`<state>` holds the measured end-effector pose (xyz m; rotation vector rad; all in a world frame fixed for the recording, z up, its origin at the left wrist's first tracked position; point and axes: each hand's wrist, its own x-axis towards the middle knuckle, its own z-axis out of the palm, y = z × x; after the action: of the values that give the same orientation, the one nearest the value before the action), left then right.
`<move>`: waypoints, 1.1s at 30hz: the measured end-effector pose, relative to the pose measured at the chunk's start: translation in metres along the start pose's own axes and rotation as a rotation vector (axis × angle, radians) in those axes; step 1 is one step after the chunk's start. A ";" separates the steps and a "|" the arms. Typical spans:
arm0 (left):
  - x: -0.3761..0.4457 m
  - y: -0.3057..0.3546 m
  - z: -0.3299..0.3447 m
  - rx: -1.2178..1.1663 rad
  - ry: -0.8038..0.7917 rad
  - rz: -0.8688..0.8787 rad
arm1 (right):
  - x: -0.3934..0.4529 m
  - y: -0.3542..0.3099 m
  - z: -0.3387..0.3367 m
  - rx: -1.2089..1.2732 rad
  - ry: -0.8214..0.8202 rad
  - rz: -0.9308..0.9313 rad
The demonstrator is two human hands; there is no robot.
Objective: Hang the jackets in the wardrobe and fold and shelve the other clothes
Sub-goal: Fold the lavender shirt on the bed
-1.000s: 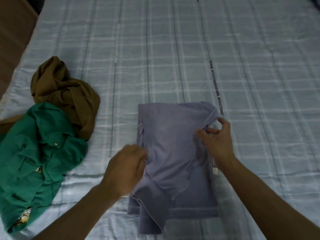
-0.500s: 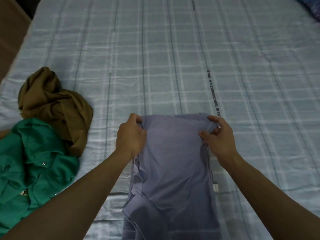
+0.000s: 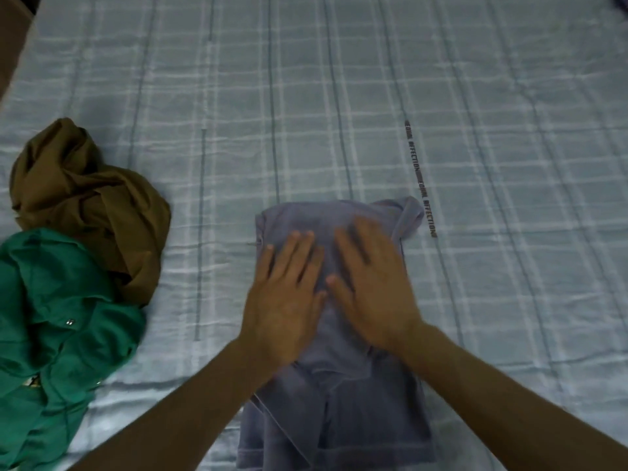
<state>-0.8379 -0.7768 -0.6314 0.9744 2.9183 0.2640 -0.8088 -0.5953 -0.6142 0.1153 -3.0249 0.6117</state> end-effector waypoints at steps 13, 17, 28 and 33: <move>-0.115 -0.015 -0.024 -0.137 -0.023 0.080 | -0.109 0.018 -0.002 0.035 -0.126 -0.146; -0.160 -0.012 -0.032 -0.221 -0.168 0.288 | -0.159 0.015 -0.007 -0.010 -0.359 -0.333; -0.156 -0.006 -0.025 -0.065 -0.345 0.300 | -0.172 0.015 -0.007 -0.055 -0.389 -0.290; -0.149 -0.009 -0.020 -0.211 -0.097 0.316 | -0.174 0.025 -0.007 0.051 -0.168 -0.220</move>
<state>-0.7264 -0.8758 -0.6136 1.3640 2.5746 0.5110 -0.6369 -0.5588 -0.6290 0.5198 -3.0925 0.6912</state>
